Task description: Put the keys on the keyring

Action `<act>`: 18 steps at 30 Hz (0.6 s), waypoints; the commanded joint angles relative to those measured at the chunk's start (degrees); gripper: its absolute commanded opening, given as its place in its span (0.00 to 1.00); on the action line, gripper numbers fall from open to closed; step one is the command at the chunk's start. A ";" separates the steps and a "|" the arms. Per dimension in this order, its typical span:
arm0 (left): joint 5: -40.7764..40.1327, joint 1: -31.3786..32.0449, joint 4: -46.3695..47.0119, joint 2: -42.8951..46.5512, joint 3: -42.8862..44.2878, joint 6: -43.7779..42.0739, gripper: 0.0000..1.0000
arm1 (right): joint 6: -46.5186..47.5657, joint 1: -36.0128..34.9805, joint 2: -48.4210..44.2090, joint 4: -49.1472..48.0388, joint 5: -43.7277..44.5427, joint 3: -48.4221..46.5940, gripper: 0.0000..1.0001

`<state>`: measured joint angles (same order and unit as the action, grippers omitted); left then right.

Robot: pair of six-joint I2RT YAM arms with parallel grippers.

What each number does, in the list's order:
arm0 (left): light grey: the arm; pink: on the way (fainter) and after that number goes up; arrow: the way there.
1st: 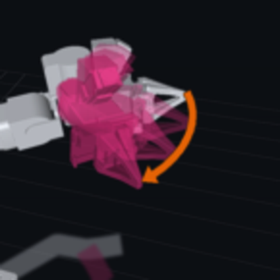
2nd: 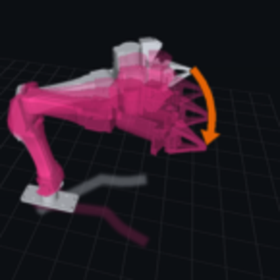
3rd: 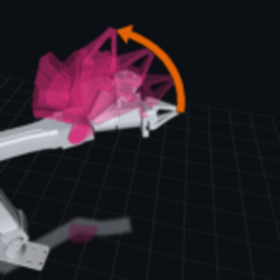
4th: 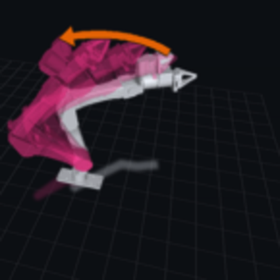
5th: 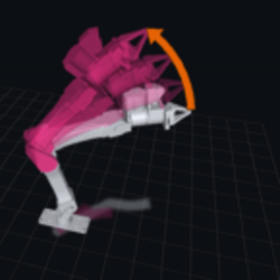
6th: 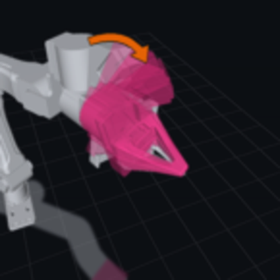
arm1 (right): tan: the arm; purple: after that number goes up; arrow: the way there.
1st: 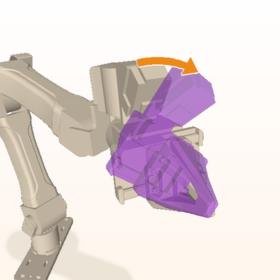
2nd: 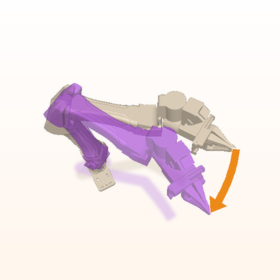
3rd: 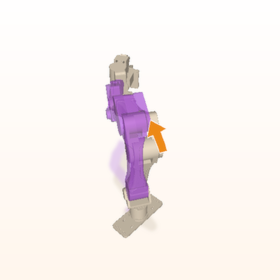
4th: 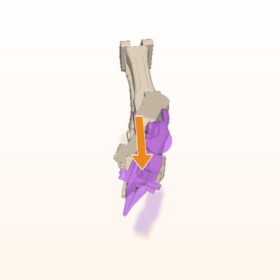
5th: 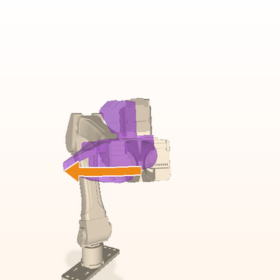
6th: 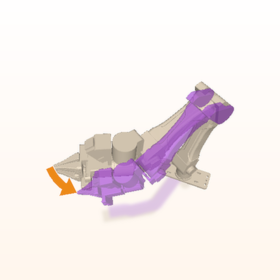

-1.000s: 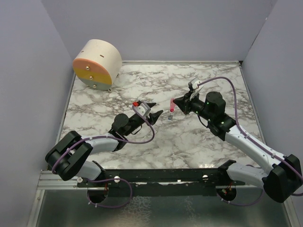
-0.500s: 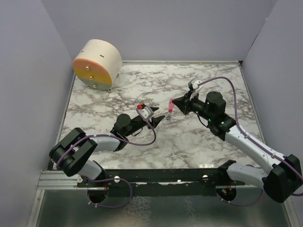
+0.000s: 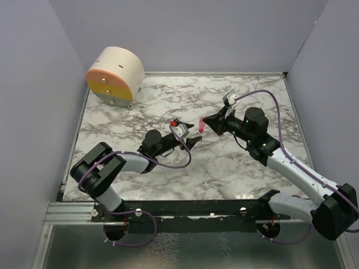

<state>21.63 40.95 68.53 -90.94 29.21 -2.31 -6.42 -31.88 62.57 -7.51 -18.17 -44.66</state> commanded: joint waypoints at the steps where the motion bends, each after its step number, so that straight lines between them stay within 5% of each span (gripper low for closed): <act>1: 3.40 -0.17 3.18 -2.02 2.67 -0.30 0.63 | -0.46 -0.20 -1.12 -0.34 -2.02 -2.05 0.01; 18: 5.45 -0.20 6.97 -5.62 3.98 1.75 0.59 | -0.33 -0.19 -1.57 0.32 -2.61 -2.66 0.01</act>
<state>25.21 40.95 71.77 -95.31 32.69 -1.58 -6.42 -31.88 62.39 -7.05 -19.22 -44.93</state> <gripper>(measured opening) 0.614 0.019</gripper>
